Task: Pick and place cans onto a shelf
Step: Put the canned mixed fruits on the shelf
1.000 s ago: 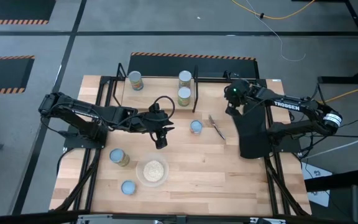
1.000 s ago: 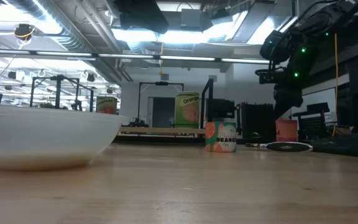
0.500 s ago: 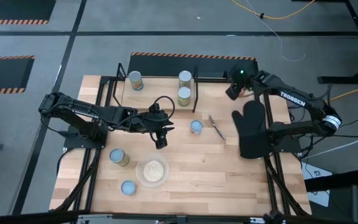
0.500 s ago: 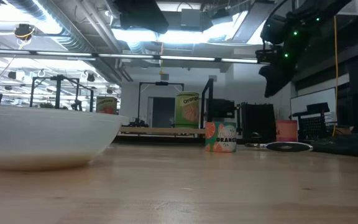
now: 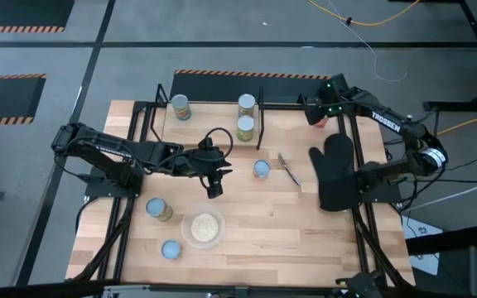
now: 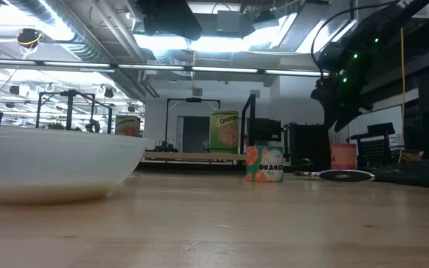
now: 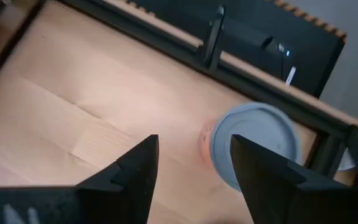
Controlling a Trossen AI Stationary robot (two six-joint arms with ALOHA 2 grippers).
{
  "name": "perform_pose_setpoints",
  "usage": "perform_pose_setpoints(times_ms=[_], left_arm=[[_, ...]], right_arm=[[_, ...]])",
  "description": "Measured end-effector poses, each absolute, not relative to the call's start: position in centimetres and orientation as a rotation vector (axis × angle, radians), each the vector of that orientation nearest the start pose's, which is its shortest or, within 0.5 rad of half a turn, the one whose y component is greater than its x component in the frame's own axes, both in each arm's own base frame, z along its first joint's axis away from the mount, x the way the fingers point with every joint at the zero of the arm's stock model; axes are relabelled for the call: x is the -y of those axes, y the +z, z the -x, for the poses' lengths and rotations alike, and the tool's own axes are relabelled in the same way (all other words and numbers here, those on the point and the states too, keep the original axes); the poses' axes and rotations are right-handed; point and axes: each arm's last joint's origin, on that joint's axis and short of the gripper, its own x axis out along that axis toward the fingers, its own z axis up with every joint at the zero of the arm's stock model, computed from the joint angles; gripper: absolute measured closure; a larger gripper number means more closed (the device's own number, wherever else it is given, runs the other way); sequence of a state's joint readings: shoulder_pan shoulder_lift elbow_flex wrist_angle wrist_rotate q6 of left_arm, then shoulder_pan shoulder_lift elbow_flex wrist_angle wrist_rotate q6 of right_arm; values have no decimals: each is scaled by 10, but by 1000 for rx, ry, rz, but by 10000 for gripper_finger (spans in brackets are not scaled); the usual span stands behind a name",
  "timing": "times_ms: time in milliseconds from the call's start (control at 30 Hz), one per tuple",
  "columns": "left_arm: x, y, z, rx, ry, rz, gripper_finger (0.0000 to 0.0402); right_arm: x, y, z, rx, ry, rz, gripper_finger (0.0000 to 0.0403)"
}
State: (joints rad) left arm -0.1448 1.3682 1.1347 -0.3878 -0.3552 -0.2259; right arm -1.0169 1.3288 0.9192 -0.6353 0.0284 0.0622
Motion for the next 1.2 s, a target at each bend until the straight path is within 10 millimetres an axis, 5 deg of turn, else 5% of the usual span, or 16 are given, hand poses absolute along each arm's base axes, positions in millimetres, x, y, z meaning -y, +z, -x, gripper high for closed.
perform_pose_setpoints(times_ms=[467, 867, 1200], left_arm=[[33, 309, -295, -576, 269, 64, 321], [33, 309, -295, -576, 269, 65, 321], [34, 309, -294, -576, 267, 64, 321]], right_arm=[[237, 191, -142, -1122, -1021, -580, 204], [237, 190, -141, -1162, -1021, -535, 381], [221, 204, -136, -1277, -900, -437, 395]])
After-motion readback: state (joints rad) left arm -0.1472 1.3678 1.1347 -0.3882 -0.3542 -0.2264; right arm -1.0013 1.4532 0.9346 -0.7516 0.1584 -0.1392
